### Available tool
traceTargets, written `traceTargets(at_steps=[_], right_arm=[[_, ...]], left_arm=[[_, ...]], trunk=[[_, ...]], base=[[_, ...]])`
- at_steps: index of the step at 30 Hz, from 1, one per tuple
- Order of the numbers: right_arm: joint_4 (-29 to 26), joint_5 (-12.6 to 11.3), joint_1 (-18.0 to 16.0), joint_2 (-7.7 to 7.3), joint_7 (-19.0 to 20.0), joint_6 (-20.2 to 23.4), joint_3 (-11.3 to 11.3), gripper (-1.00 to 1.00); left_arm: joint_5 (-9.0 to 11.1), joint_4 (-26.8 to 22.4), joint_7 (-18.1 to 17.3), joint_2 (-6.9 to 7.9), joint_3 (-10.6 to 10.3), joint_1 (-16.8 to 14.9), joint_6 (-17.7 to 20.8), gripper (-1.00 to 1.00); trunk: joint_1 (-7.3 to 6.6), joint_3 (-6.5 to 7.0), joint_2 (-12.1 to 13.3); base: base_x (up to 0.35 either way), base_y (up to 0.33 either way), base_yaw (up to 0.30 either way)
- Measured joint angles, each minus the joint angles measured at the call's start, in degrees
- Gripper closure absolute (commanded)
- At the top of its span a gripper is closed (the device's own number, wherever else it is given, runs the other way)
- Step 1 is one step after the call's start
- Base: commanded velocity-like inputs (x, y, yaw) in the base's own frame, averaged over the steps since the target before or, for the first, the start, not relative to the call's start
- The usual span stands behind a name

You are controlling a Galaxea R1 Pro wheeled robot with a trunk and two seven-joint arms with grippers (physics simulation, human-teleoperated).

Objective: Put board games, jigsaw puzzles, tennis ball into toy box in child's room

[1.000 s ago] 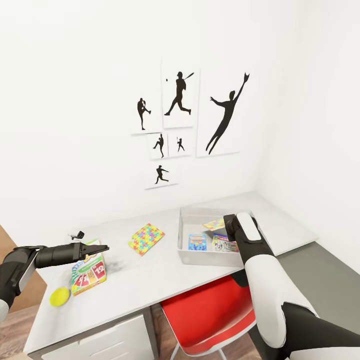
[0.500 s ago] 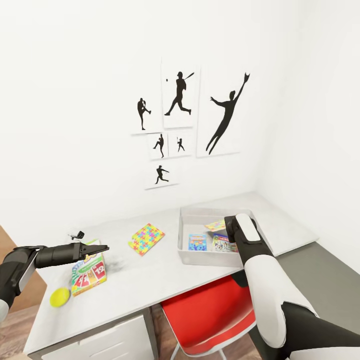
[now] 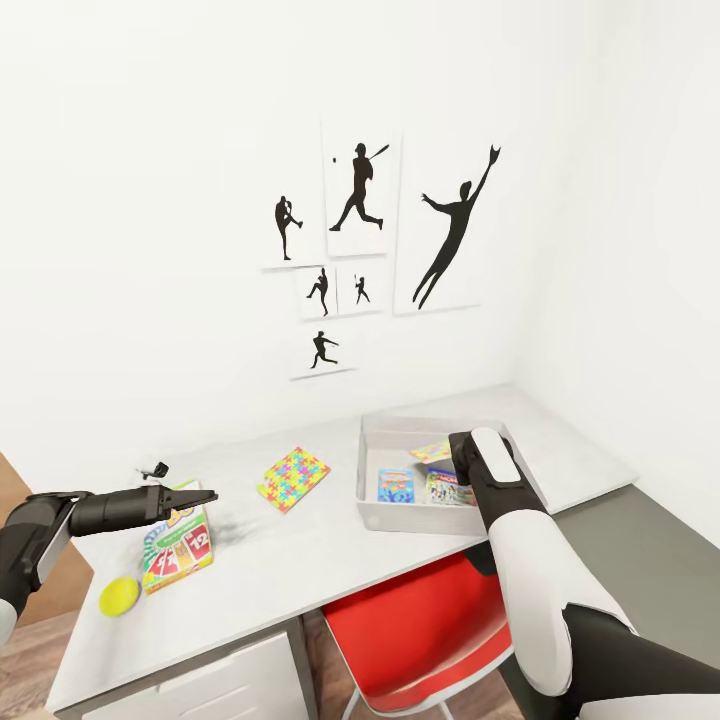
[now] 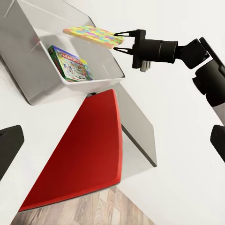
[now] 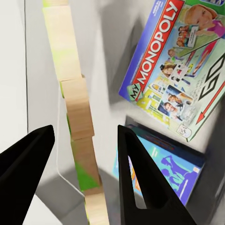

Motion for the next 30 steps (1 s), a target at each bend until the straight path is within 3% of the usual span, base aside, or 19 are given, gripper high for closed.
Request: traceTargets(at_steps=[22, 25, 30], right_arm=[[-0.5, -0.4, 0.2, 0.00, 0.7, 1.2, 0.2, -1.00], [-1.3, -0.4, 0.6, -0.14, 0.8, 3.2, 0.2, -1.00], [-6.7, -0.3, 0.8, -1.12, 2.8, 11.3, 0.2, -1.00]], left_arm=[[0.0, 0.0, 0.0, 0.00, 0.1, 0.0, 0.0, -1.00], [0.0, 0.0, 0.0, 0.03, 0.1, 0.0, 0.0, -1.00], [0.1, 0.0, 0.0, 0.58, 0.0, 0.0, 0.0, -1.00]], trunk=[[0.00, 0.00, 0.0], [0.00, 0.00, 0.0], [0.00, 0.00, 0.0]], base=[[0.000, 0.000, 0.000], [0.000, 0.000, 0.000], [0.000, 0.000, 0.000]])
